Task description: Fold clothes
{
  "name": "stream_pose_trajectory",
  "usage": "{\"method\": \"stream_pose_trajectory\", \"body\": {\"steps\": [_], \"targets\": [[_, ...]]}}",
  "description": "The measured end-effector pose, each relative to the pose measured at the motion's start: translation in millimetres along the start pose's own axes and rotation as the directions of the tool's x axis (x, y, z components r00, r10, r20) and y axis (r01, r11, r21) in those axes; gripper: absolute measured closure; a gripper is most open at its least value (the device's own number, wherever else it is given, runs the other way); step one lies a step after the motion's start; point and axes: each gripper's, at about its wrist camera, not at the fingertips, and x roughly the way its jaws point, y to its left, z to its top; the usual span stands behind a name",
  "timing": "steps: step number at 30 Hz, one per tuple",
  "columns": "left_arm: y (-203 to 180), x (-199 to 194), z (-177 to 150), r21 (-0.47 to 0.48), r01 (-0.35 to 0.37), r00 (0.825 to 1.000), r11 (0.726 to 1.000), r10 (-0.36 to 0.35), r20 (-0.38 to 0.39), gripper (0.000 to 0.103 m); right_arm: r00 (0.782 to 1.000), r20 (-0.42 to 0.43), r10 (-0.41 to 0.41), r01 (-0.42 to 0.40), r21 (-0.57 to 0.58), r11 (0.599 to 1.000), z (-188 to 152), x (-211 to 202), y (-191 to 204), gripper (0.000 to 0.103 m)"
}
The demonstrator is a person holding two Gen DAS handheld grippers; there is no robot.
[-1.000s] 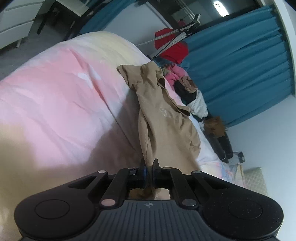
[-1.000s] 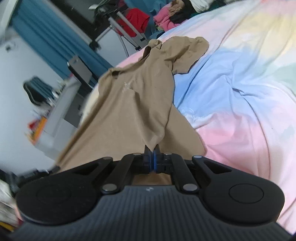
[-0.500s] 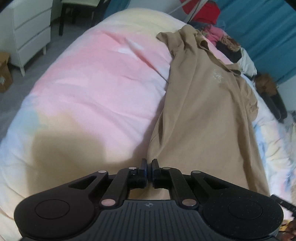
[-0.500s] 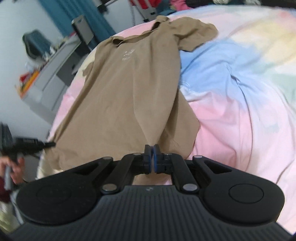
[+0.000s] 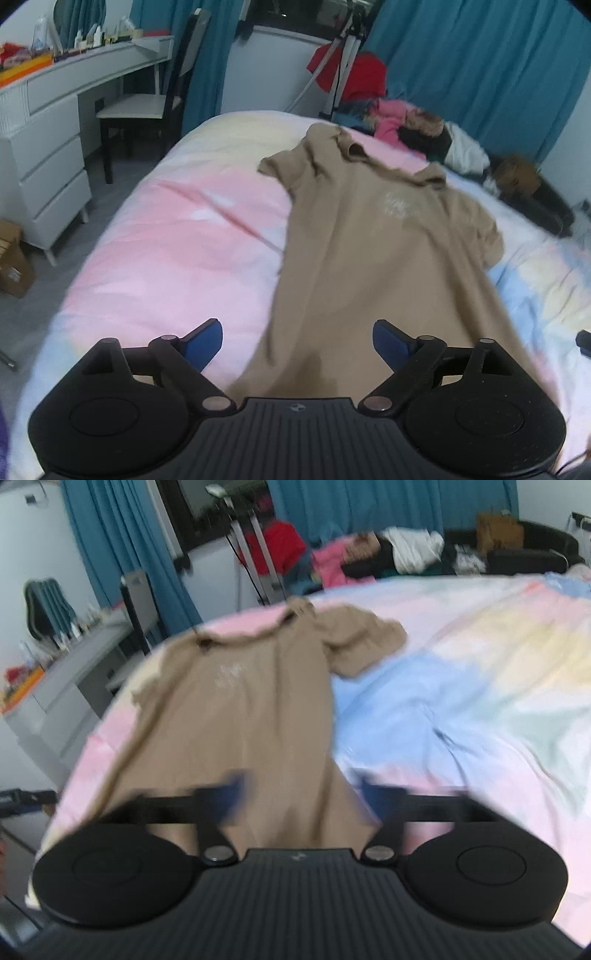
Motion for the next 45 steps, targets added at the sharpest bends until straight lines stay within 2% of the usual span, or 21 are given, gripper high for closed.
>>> {"method": "stream_pose_trajectory", "body": {"steps": [3,6,10,16,19,22,23,24,25,27,28,31,34,36,38,40,41,43,44,45], "targets": [[-1.9,15.8,15.0,-0.057,0.052,0.999,0.997,-0.051,0.015,0.009,0.998,0.051,0.036,-0.035,-0.016,0.999,10.9,13.7,19.0,0.000],[8.1,48.1,42.0,-0.185,0.095,0.995,0.978,-0.093,0.020,0.009,0.994,0.084,0.066,-0.067,0.013,0.998,16.1,35.0,30.4,0.000],[31.9,102.6,83.7,-0.383,0.148,0.989,0.912,-0.140,0.049,0.009,0.992,0.109,0.070,-0.077,0.063,0.995,12.5,72.7,35.2,0.000],[47.0,197.8,134.9,-0.546,0.211,0.977,0.811,-0.162,0.138,0.020,0.993,0.113,0.014,-0.023,0.080,0.997,3.4,116.5,19.7,0.000],[52.8,246.0,146.6,-0.615,0.216,0.976,0.759,-0.167,0.136,0.030,0.993,0.112,-0.031,0.022,0.078,0.997,4.6,139.6,11.8,0.000],[60.1,274.3,153.5,-0.652,0.215,0.975,0.727,-0.126,0.182,0.051,0.994,0.106,-0.029,0.018,0.107,0.994,3.9,160.5,2.2,0.000],[61.7,277.9,155.5,-0.654,0.230,0.971,0.721,-0.121,0.207,0.063,0.994,0.101,-0.033,0.021,0.113,0.993,3.8,167.0,-0.1,0.000],[63.3,281.4,157.4,-0.655,0.244,0.966,0.716,-0.117,0.232,0.083,0.995,0.096,-0.036,0.025,0.116,0.993,3.6,173.7,-1.8,0.000],[65.0,282.1,160.1,-0.646,0.259,0.960,0.718,-0.118,0.253,0.096,0.995,0.089,-0.039,0.028,0.119,0.993,3.4,179.4,-3.7,0.000],[68.4,277.1,164.8,-0.620,0.283,0.946,0.731,-0.105,0.308,0.098,0.997,0.071,-0.043,0.033,0.137,0.990,2.8,186.8,-7.9,0.000],[70.2,271.4,166.8,-0.604,0.293,0.935,0.741,-0.091,0.342,0.098,0.997,0.065,-0.041,0.031,0.152,0.988,2.6,188.2,-10.1,0.000],[81.6,240.6,170.8,-0.539,0.307,0.882,0.784,-0.022,0.471,0.098,0.997,0.067,-0.047,0.034,0.182,0.983,0.9,186.7,-14.0,0.000],[97.0,217.0,172.2,-0.527,0.201,0.864,0.826,0.103,0.493,0.100,0.997,0.060,-0.052,0.040,0.193,0.980,-1.1,186.4,-14.3,0.000],[110.3,217.1,169.2,-0.566,0.140,0.882,0.812,0.158,0.444,0.100,0.997,0.052,-0.054,0.044,0.185,0.982,-1.4,187.7,-12.7,0.000],[124.7,224.0,163.0,-0.612,0.143,0.906,0.778,0.146,0.398,0.099,0.997,0.048,-0.061,0.052,0.173,0.984,-1.4,187.4,-10.7,0.000],[137.6,236.7,158.7,-0.652,0.175,0.937,0.738,0.079,0.340,0.100,0.997,0.049,-0.066,0.057,0.165,0.985,-1.5,186.7,-9.2,0.000],[143.7,241.8,156.4,-0.669,0.197,0.948,0.716,0.036,0.318,0.096,0.997,0.048,-0.068,0.059,0.163,0.985,-1.3,186.5,-9.1,0.000],[147.1,244.5,152.8,-0.680,0.236,0.948,0.695,-0.010,0.318,0.079,0.996,0.048,-0.071,0.062,0.161,0.985,-1.3,185.3,-9.1,0.000],[149.7,245.3,152.3,-0.688,0.255,0.946,0.679,-0.028,0.323,0.051,0.996,0.047,-0.070,0.062,0.162,0.985,-1.5,184.6,-9.4,0.000],[152.2,246.2,151.8,-0.697,0.274,0.944,0.663,-0.045,0.328,0.031,0.996,0.047,-0.069,0.061,0.162,0.985,-1.8,183.9,-9.5,0.000]]}}
